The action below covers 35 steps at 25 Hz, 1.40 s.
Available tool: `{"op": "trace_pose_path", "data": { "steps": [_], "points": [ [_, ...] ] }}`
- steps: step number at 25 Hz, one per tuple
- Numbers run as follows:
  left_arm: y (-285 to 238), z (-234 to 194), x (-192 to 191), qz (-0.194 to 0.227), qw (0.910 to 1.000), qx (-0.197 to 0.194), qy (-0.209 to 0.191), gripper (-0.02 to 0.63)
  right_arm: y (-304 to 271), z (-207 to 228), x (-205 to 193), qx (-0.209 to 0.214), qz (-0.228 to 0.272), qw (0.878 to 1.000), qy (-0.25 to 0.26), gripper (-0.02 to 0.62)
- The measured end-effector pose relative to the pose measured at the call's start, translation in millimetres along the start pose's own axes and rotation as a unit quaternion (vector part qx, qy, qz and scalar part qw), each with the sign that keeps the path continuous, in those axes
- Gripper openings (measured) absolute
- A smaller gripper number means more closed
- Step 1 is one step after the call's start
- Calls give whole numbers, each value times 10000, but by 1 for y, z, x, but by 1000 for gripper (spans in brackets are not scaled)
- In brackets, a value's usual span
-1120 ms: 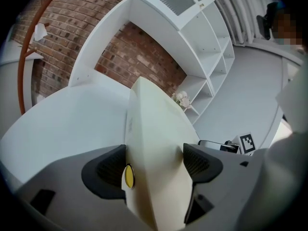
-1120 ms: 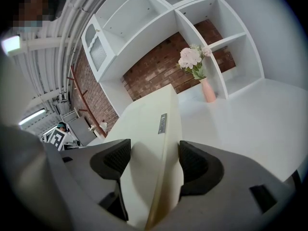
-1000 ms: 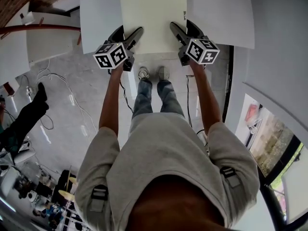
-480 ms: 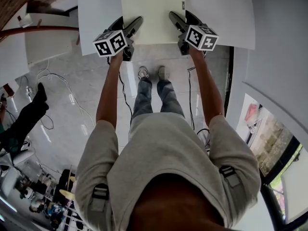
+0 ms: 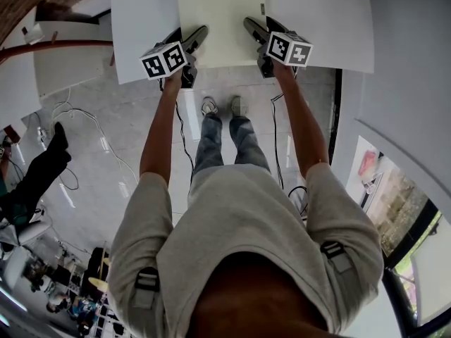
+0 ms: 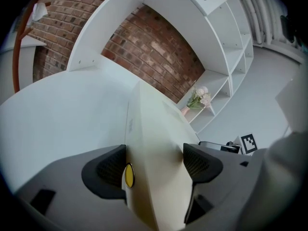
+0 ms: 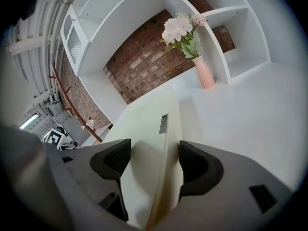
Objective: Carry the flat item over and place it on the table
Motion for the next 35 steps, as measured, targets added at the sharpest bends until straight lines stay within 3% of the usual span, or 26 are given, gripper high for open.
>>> {"op": "trace_pose_path", "data": {
  "steps": [9, 27, 35],
  "points": [
    [-11, -17, 0, -215, 9991, -10, 360, 370, -19, 7, -1, -134, -358, 9990, -224, 331],
    [-7, -15, 0, -245, 9988, -121, 413, 371, -15, 5, -2, -79, -293, 9989, -350, 333],
    [3, -17, 4, -89, 10000, 14, 17, 399, -10, 3, 2, -185, -81, 9997, -149, 339]
  ]
}}
Point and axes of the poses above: the fingertips, and each gripper's own axes: y backward along the fingers, z to its right, x out of its top, the point moved 9 cm from there along y, backward along the fingers
